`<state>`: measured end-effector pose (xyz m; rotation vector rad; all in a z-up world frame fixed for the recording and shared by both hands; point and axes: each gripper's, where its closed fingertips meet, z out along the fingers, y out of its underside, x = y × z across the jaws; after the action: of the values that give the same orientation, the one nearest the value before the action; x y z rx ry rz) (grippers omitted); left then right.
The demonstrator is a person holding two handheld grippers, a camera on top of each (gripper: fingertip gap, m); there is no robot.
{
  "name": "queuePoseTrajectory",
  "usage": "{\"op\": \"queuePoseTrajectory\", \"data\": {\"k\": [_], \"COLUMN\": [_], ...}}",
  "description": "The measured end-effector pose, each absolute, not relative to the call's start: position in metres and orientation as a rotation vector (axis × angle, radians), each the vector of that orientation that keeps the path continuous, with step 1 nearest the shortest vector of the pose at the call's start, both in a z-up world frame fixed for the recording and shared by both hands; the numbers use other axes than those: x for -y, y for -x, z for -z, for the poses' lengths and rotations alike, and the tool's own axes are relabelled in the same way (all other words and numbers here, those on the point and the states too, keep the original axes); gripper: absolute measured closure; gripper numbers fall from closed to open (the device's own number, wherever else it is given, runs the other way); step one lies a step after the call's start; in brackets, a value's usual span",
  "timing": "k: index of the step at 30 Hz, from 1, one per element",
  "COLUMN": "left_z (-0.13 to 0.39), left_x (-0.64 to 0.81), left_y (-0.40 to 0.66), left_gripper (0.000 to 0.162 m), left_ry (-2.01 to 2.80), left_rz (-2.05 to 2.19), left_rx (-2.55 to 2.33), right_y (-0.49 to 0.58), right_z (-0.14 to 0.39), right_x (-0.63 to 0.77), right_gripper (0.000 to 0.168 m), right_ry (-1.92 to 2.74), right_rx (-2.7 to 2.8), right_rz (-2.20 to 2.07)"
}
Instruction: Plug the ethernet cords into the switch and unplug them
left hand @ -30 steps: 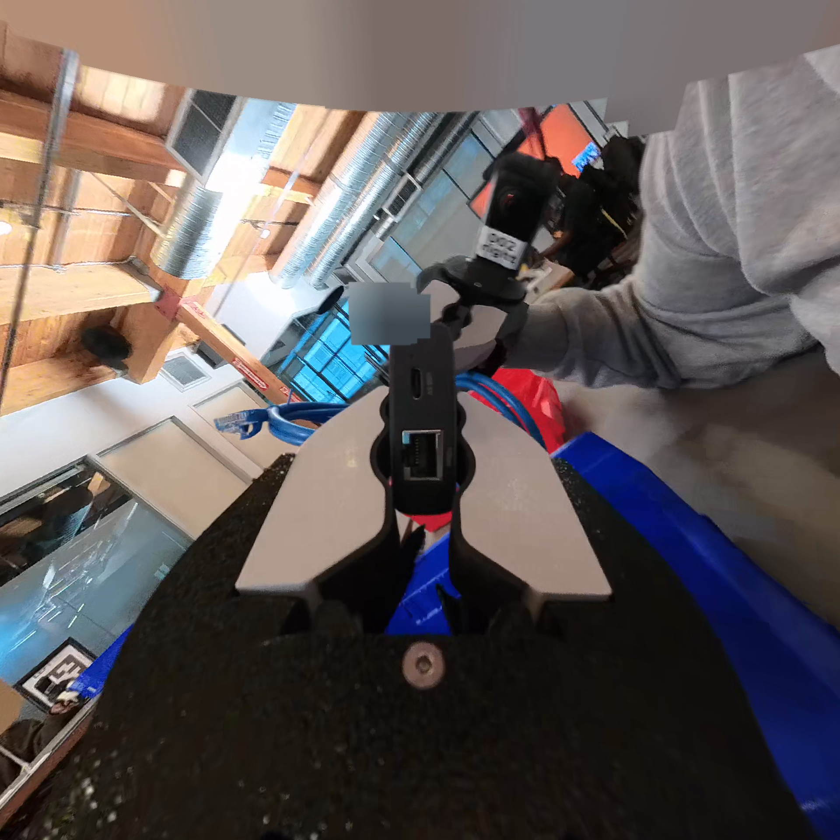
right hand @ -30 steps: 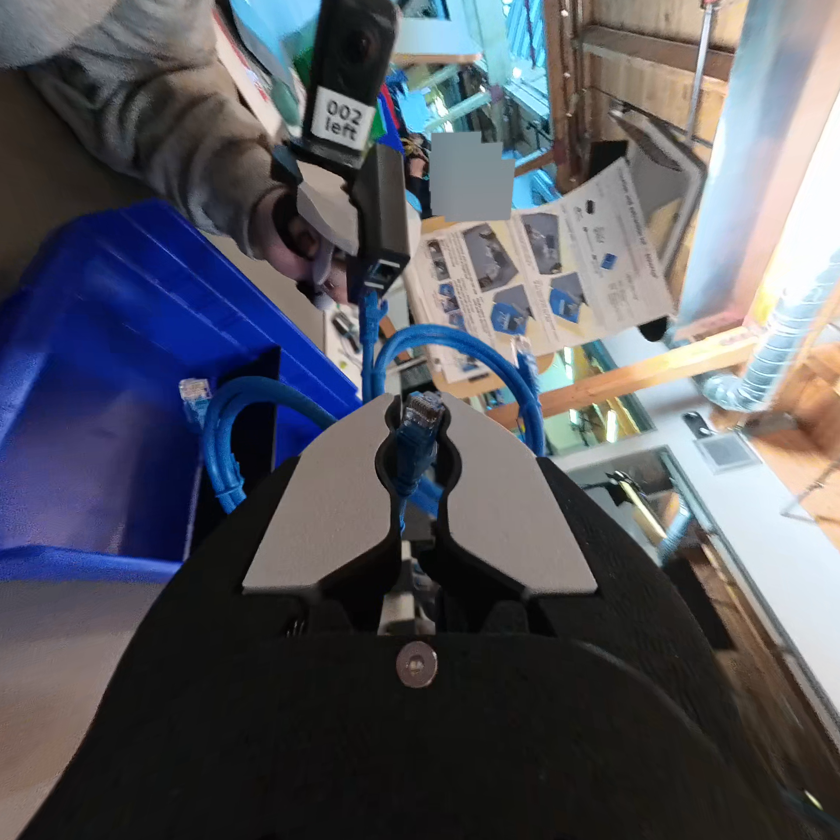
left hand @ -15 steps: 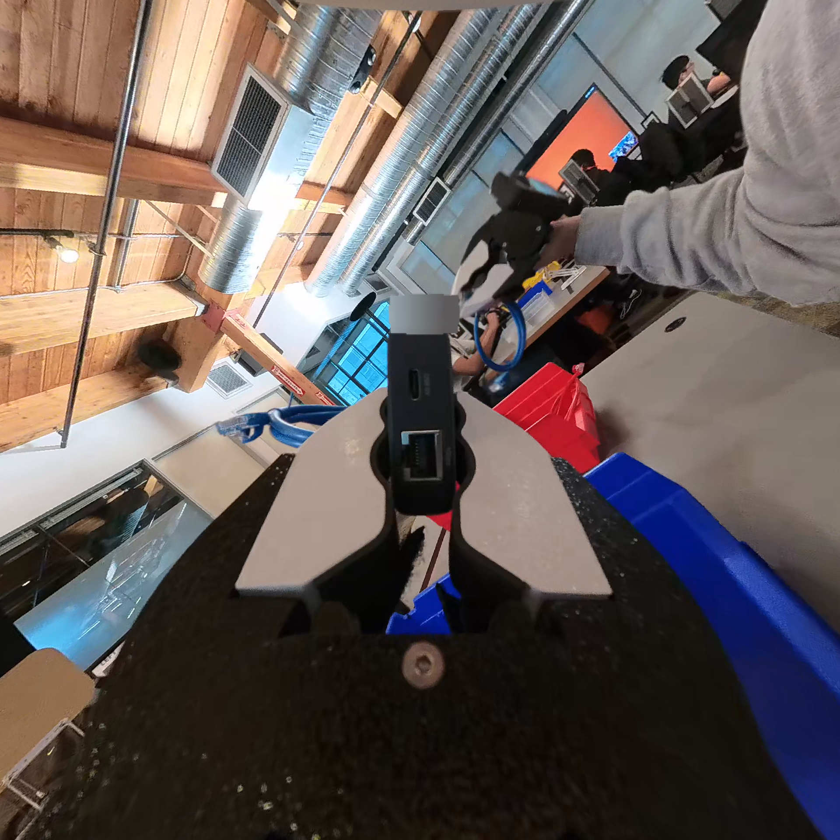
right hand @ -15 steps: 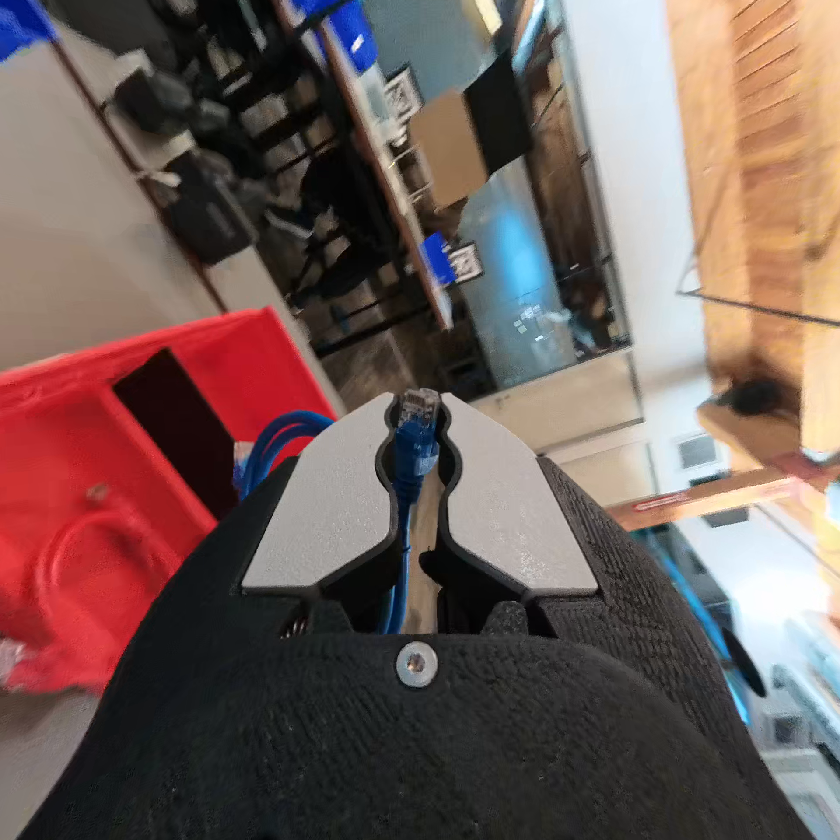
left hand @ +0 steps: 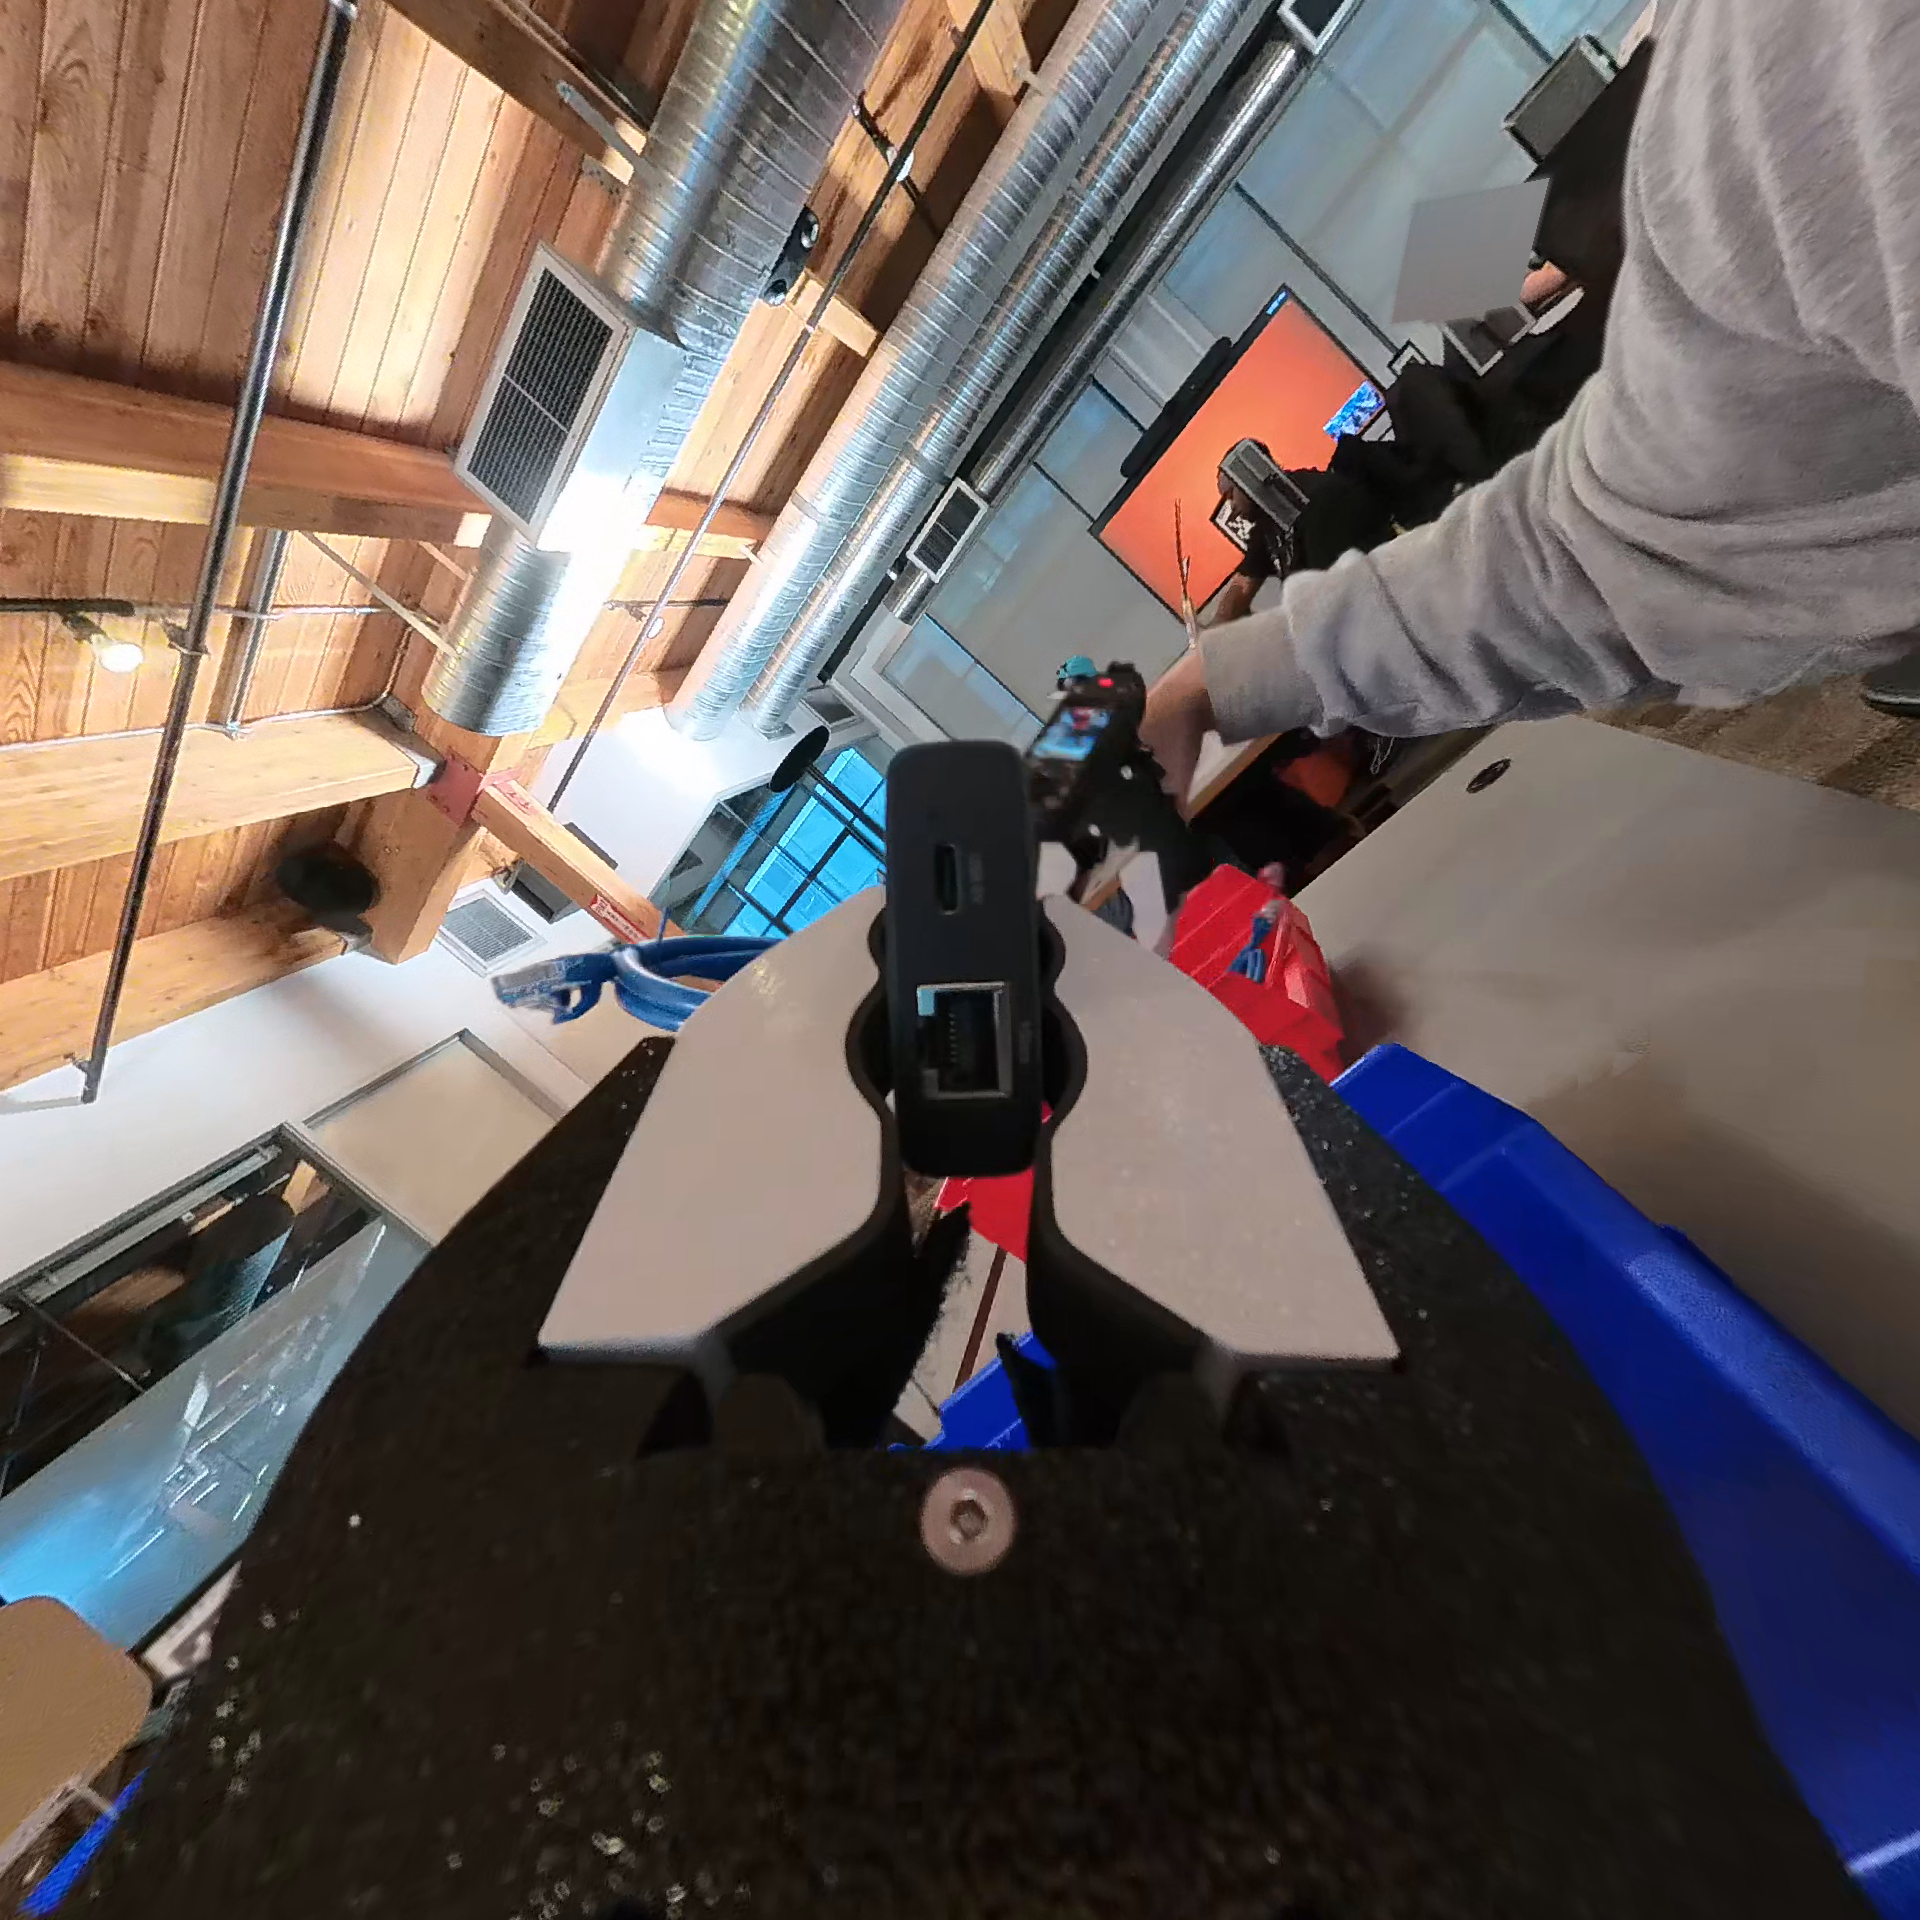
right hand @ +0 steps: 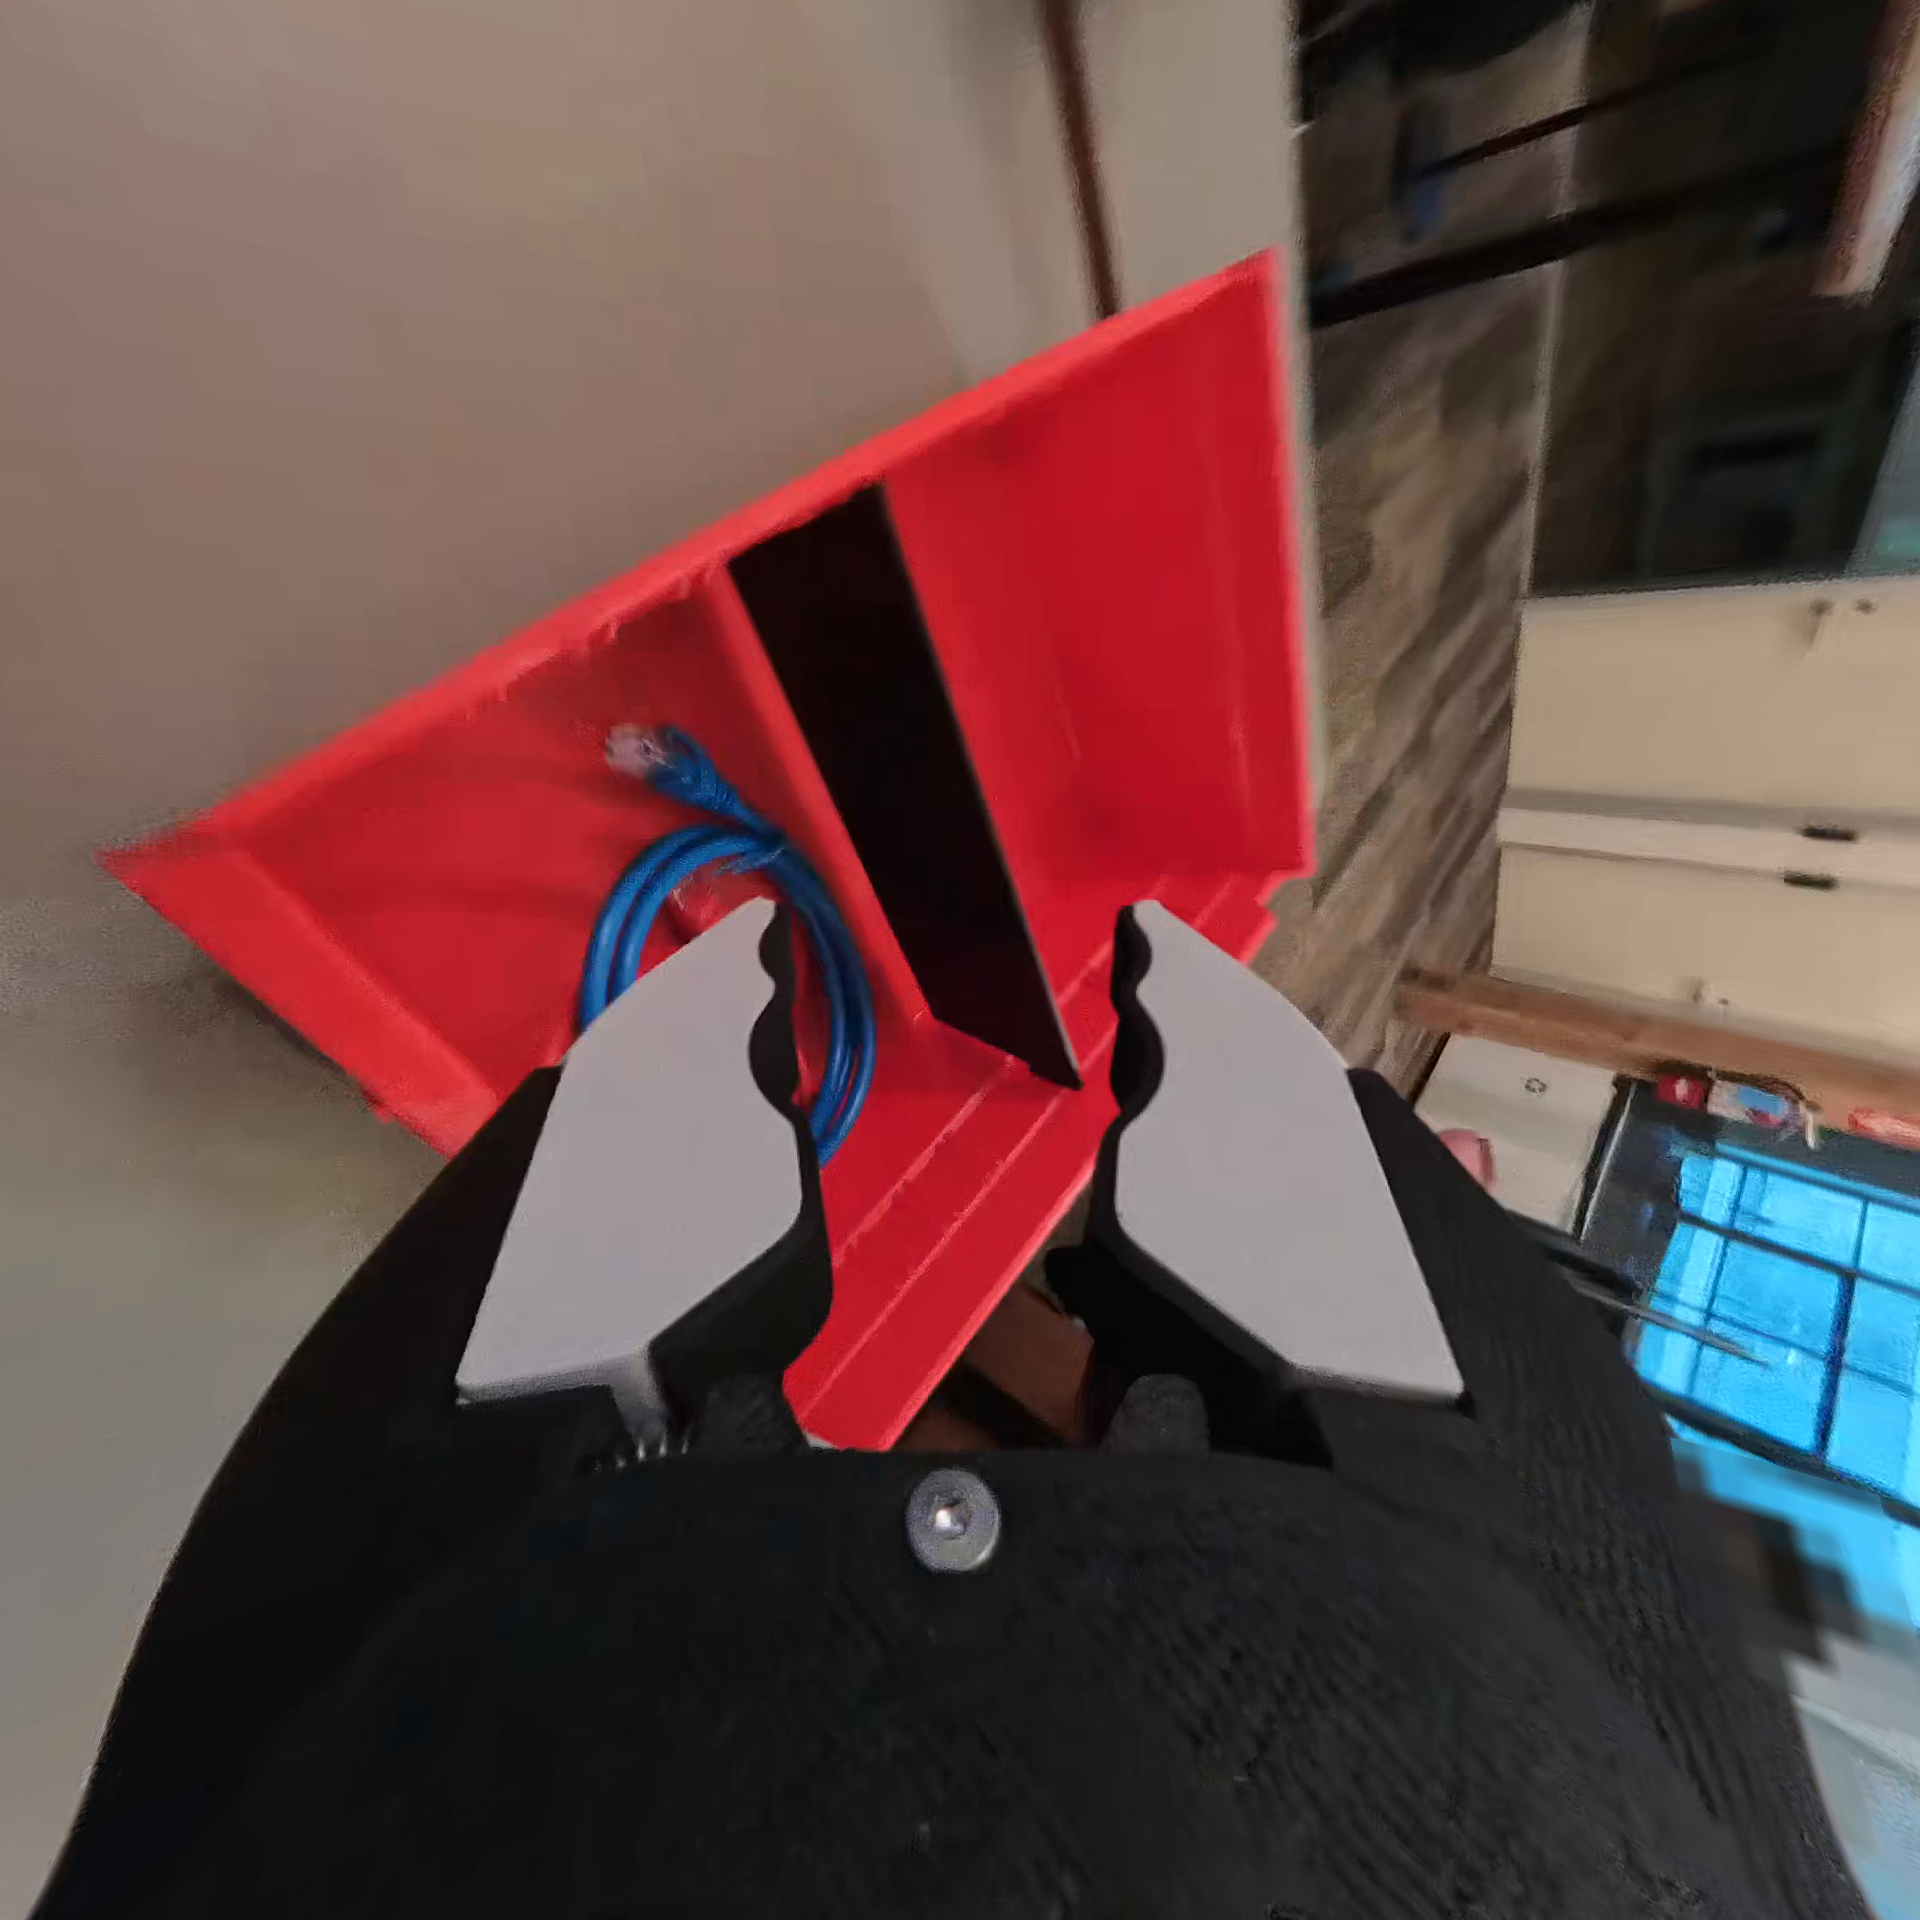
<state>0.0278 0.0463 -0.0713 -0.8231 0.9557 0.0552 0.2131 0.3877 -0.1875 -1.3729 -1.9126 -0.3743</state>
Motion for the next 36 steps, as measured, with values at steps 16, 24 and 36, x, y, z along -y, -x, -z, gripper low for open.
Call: {"op": "queuePoseTrajectory", "data": {"k": [16, 24, 36], "left_z": [0.089, 0.091, 0.09], "left_x": [-0.028, -0.017, -0.015], "left_y": [-0.064, -0.081, -0.093], "left_gripper": [0.141, 0.142, 0.142], "left_ry": [0.783, 0.756, 0.747], "left_rz": [-0.103, -0.115, -0.22], "left_rx": [-1.167, -1.216, -1.19], "right_y": [-0.056, -0.038, -0.032], "right_z": [0.108, 0.123, 0.116], "right_x": [-0.044, -0.044, -0.052], "right_gripper": [0.123, 0.124, 0.149], "right_ry": [0.259, 0.243, 0.234], "right_rx": [1.91, 1.914, 1.759], "right_rz": [-0.322, -0.216, -0.023]}}
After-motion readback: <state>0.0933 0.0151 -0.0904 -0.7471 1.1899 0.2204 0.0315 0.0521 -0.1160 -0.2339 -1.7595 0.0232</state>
